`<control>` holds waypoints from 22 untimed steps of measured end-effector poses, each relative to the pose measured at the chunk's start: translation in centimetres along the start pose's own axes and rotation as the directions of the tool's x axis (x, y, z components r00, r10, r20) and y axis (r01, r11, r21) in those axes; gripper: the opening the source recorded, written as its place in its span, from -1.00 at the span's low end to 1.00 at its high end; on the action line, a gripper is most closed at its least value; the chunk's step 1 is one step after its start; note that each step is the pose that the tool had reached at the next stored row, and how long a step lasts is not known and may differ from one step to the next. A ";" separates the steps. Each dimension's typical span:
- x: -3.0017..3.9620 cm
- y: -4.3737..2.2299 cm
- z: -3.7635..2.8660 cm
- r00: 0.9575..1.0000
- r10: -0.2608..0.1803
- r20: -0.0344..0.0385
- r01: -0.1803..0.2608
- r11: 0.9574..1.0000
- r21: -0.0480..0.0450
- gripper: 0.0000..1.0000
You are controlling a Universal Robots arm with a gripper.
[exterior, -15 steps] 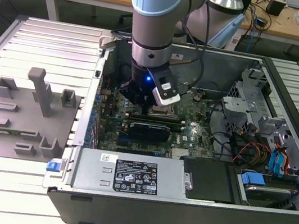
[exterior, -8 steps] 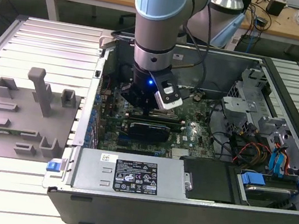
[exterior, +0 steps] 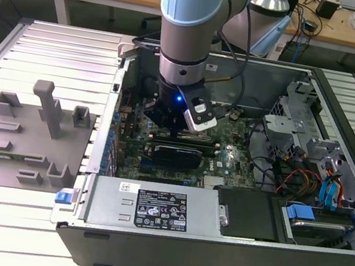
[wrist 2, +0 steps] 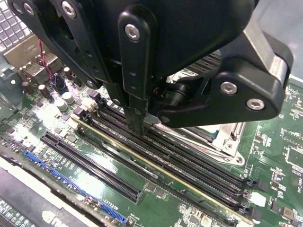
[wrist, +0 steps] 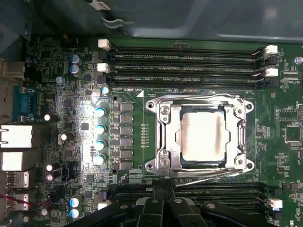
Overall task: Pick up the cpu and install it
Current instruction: 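Install the second cpu locking lever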
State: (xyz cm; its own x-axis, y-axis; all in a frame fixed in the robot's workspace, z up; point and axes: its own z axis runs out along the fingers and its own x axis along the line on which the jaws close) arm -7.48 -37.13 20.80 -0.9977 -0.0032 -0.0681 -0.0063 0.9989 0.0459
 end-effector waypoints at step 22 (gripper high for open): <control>1.06 1.07 0.38 1.000 0.000 0.031 0.000 1.000 -0.018 -0.79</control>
State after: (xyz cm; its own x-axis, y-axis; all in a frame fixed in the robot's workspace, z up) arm -8.52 -36.05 20.40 -0.9951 -0.0016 -0.0985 -0.0080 0.9979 0.0640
